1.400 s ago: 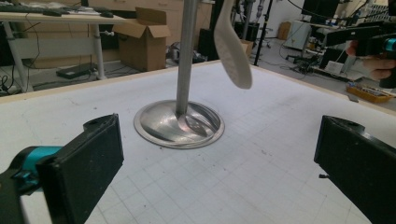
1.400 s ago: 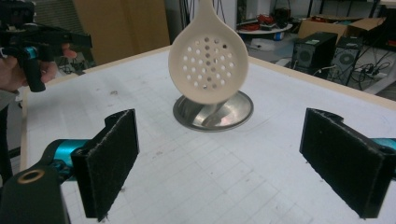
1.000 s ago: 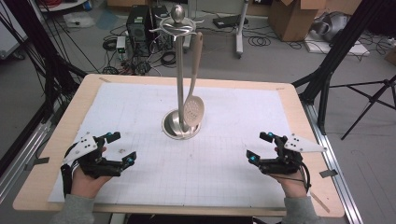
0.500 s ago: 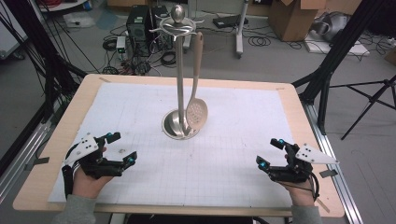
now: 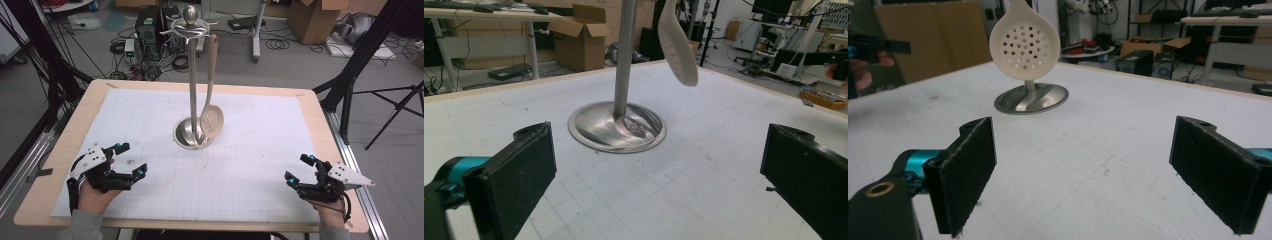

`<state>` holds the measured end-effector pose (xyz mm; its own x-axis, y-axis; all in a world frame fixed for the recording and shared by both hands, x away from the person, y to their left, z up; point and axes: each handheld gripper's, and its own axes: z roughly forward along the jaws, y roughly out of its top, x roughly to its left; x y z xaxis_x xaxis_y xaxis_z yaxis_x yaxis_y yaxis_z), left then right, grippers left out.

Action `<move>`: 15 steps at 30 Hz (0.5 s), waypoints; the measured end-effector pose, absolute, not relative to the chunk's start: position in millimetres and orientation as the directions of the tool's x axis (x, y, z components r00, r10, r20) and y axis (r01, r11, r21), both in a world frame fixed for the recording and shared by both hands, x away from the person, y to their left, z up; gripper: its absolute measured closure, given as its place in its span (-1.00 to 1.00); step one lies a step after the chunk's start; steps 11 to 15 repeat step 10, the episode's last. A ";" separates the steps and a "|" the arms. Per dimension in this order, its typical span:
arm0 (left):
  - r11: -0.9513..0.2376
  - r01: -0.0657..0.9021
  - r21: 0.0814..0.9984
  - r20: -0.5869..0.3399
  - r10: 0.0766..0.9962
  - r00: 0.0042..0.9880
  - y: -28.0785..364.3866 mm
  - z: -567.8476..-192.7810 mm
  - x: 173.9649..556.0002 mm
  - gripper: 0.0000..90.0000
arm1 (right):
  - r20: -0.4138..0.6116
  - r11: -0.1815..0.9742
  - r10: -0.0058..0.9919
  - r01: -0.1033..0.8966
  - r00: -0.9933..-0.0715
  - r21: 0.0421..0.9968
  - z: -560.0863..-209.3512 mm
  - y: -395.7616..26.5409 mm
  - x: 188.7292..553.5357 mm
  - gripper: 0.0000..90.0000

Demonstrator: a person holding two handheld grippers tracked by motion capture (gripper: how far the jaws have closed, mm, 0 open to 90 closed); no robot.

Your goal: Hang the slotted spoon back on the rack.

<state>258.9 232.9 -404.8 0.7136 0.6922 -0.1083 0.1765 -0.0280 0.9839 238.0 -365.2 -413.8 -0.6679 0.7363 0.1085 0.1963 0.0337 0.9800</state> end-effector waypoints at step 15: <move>-0.033 0.180 0.983 -0.107 0.697 0.709 232.8 -406.8 257.2 -0.96 | 0.129 0.005 0.757 0.204 -0.640 0.979 -422.9 -377.9 232.2 -0.76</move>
